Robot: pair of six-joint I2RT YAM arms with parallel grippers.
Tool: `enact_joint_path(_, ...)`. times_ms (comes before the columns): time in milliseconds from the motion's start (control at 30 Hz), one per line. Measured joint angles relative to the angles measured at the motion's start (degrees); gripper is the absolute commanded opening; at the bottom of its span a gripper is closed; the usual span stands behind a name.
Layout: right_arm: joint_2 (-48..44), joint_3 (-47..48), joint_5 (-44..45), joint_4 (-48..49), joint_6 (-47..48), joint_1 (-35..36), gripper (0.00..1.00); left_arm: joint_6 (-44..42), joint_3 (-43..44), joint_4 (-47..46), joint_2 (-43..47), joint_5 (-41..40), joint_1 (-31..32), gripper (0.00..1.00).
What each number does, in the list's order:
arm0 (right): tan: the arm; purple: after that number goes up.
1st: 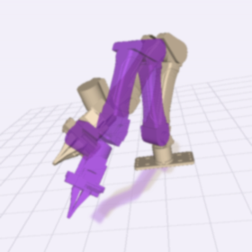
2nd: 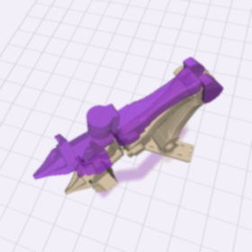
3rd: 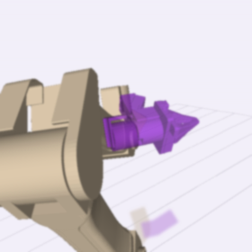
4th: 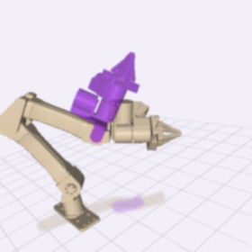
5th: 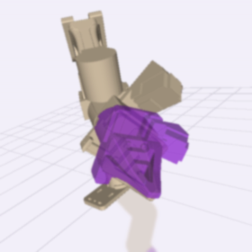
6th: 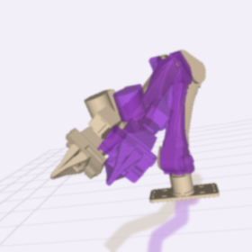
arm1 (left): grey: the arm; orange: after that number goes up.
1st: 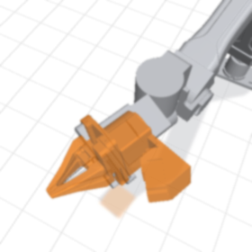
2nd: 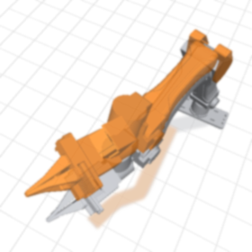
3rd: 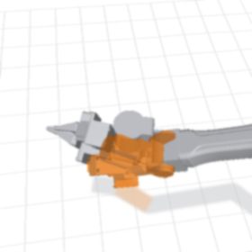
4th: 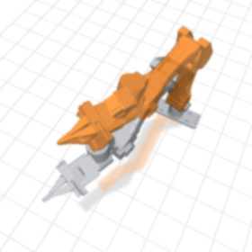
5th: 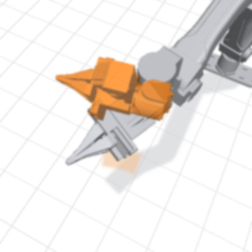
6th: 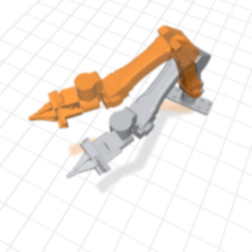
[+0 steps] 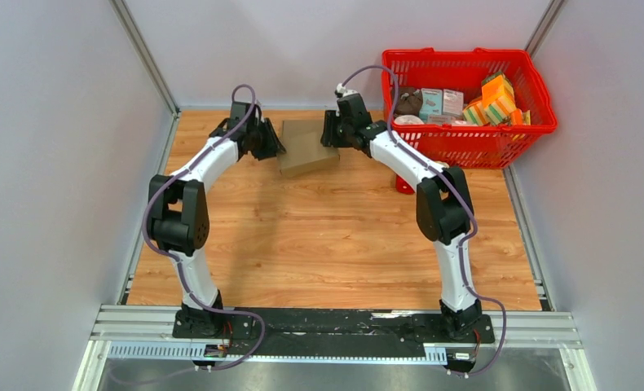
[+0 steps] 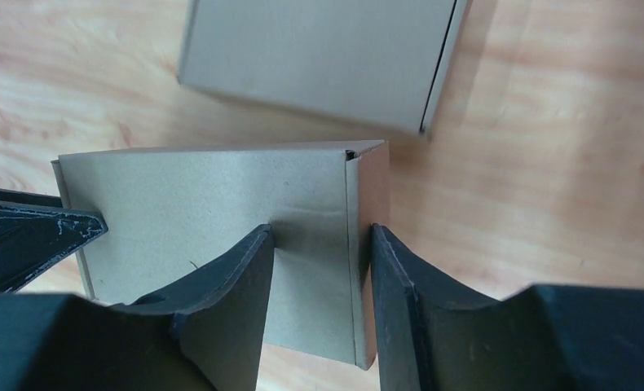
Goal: Fold the paper box
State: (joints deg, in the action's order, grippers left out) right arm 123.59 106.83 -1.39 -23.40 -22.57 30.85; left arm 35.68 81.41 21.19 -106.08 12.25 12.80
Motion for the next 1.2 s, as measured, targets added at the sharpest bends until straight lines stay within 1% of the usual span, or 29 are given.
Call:
enact_joint_path(300, 5.97, 12.04, 0.55, 4.92, 0.42, -2.69, 0.47, -2.27, 19.02, -0.94, -9.38, 1.22, -2.54, 0.41)
enact_joint_path(500, 12.37, 18.84, 0.5, 6.12, -0.04, -3.76, 0.47, -3.21, 26.82, -1.7, -16.11, 1.14, -3.21, 0.42)
enact_joint_path(667, 14.56, 19.87, 0.37, 6.32, -0.87, -4.31, 0.47, -3.21, 32.87, -1.88, -21.0, 1.79, -3.52, 0.43)
enact_joint_path(900, 14.97, 20.0, -0.42, 6.54, -2.27, -5.07, 0.47, -1.51, 36.17, -3.93, -22.67, 3.32, -3.69, 0.42)
enact_joint_path(1067, 14.97, 20.0, -0.79, 6.51, -2.95, -5.29, 0.47, -0.61, 35.95, -6.27, -22.67, 3.8, -3.74, 0.41)
enact_joint_path(1200, 14.95, 19.98, -0.81, 6.43, -3.06, -5.29, 0.47, -0.02, 33.75, -8.46, -21.94, 3.74, -3.74, 0.41)
